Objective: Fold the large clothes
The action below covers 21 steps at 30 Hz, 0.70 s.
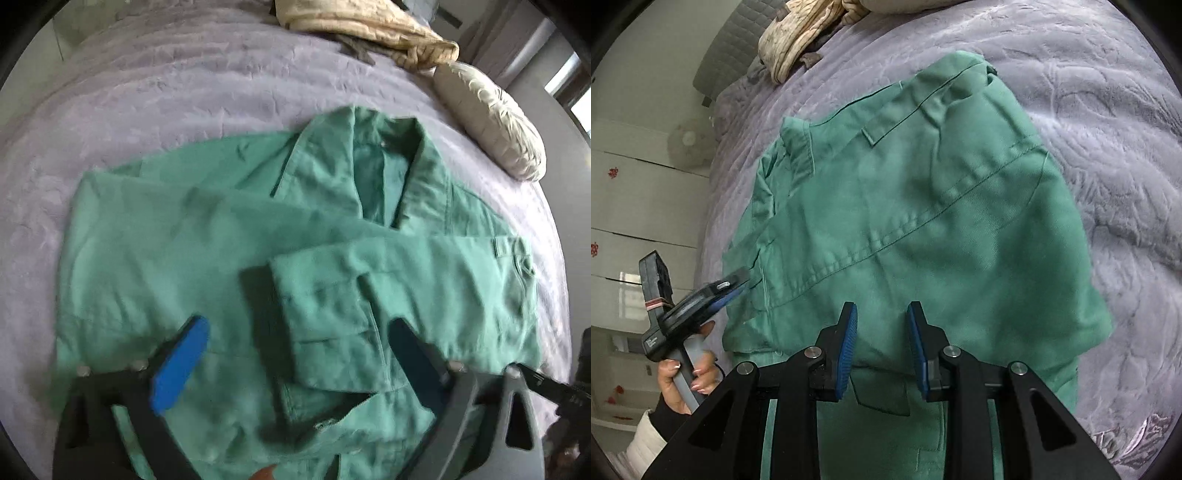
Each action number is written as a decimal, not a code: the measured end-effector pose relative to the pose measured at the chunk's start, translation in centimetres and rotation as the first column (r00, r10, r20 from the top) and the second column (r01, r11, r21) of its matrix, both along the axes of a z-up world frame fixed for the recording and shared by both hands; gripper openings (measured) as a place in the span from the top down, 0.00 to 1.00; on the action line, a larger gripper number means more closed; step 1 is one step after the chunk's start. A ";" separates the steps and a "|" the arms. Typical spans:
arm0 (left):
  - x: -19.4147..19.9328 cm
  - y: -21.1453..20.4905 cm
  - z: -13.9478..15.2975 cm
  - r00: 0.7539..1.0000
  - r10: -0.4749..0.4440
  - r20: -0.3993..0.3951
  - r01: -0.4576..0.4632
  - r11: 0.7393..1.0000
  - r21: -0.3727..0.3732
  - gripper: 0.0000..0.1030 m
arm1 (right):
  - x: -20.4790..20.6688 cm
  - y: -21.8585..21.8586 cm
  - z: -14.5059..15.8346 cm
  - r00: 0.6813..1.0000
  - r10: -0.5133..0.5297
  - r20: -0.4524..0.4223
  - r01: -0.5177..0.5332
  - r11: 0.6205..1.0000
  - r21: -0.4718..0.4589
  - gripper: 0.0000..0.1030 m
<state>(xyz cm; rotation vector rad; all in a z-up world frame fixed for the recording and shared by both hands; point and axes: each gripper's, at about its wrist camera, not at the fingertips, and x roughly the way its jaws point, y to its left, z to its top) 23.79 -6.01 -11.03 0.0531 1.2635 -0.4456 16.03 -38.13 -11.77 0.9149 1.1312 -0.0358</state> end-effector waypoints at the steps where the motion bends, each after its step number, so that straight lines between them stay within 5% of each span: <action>1: 0.1 -0.1 -0.4 1.000 -0.008 -0.004 0.007 1.000 -0.012 0.00 | 0.0 0.0 0.1 1.000 -0.001 -0.001 0.001 1.000 0.000 0.70; 6: 1.4 -0.2 -1.7 1.000 0.021 -0.008 -0.021 1.000 0.004 0.00 | 0.1 0.1 0.6 1.000 0.002 0.008 -0.002 1.000 -0.006 0.70; 9: 2.7 -1.0 -3.1 1.000 0.000 -0.030 -0.002 0.999 -0.049 0.07 | 0.1 0.4 0.9 1.000 0.008 0.011 -0.008 1.000 -0.007 0.70; 14: 3.9 -2.9 -6.0 0.997 -0.031 -0.077 0.031 0.999 -0.011 0.80 | 0.1 0.7 1.0 1.000 0.010 0.010 -0.010 1.000 -0.008 0.70; 16: 4.3 -2.9 -5.7 0.998 -0.032 -0.048 0.031 0.999 -0.020 0.88 | -0.1 0.7 1.1 1.000 0.003 0.008 -0.003 1.000 -0.010 0.70; 21: 5.4 -3.5 -6.3 0.997 -0.072 -0.007 0.072 0.997 0.001 0.88 | -0.1 0.3 1.0 1.000 -0.008 0.007 0.008 1.000 -0.017 0.70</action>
